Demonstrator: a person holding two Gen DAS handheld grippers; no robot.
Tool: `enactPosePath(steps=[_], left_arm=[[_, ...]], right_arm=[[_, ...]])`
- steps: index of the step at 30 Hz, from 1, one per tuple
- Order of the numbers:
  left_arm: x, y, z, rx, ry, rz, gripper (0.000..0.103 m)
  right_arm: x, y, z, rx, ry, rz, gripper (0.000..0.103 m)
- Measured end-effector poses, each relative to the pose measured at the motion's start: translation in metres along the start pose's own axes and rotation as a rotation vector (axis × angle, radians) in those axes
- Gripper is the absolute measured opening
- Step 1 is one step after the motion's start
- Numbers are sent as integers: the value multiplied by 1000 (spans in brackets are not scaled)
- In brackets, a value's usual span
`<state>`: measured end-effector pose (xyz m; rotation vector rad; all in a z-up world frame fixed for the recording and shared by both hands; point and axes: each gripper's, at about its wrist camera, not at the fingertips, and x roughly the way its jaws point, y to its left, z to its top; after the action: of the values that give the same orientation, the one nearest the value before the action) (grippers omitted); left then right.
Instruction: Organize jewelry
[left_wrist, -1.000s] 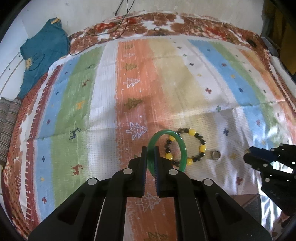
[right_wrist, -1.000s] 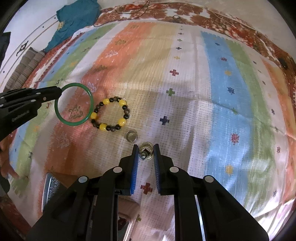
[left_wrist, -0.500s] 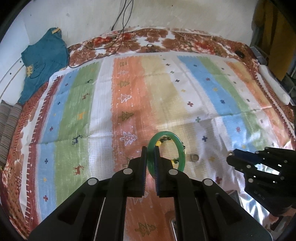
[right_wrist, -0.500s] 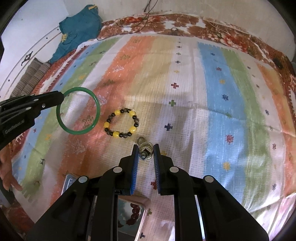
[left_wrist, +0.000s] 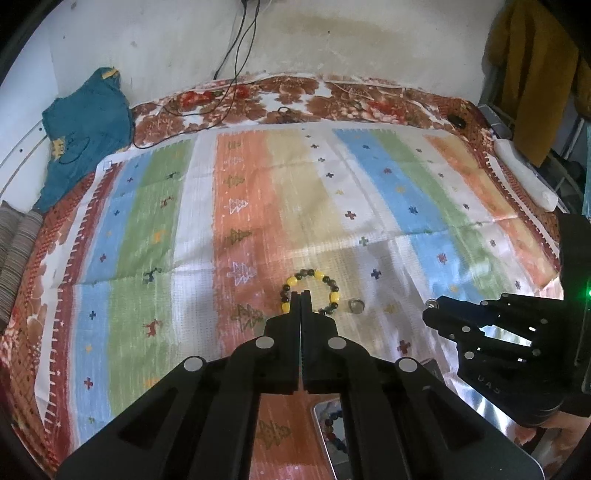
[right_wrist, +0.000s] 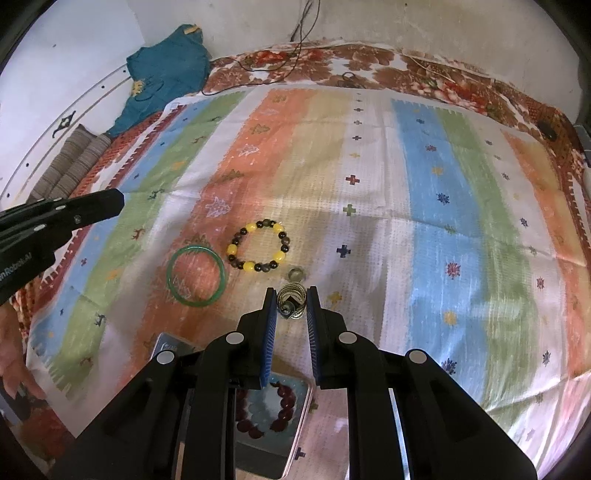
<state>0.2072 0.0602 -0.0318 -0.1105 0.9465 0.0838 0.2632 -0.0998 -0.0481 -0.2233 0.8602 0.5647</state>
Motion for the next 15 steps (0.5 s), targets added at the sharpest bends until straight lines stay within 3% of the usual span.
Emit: enactPosePath(steps=[15], left_arm=[[46, 45, -18, -96, 156, 66, 4]], right_arm=[[5, 1, -4, -7, 28, 9, 17]])
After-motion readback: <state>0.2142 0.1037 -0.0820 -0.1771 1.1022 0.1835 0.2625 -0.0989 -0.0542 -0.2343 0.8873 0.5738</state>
